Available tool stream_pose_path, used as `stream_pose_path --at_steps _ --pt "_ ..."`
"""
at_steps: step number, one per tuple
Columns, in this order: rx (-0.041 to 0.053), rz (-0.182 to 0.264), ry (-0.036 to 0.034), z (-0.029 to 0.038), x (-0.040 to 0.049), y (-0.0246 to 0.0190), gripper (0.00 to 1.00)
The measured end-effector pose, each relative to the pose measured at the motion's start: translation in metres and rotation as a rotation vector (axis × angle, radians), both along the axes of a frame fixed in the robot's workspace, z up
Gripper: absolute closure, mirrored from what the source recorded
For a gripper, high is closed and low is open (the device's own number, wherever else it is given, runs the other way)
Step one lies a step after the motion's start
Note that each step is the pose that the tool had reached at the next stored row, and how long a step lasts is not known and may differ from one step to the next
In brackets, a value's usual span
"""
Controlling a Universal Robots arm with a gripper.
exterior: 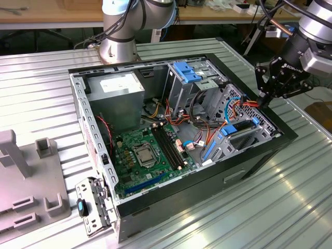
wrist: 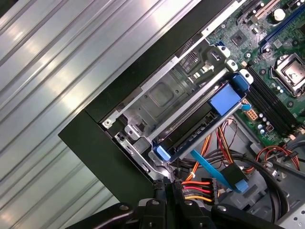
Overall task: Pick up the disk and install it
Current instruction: 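Insert the first disk wire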
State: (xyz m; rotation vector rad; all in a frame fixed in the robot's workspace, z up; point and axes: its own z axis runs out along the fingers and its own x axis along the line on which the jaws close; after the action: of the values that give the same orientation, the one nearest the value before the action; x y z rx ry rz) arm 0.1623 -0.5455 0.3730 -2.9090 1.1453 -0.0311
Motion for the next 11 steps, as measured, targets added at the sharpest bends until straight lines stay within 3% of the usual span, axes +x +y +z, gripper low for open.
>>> stream_pose_path --at_steps 11 --pt "-0.0001 -0.045 0.0000 0.0000 0.0000 0.0000 0.83"
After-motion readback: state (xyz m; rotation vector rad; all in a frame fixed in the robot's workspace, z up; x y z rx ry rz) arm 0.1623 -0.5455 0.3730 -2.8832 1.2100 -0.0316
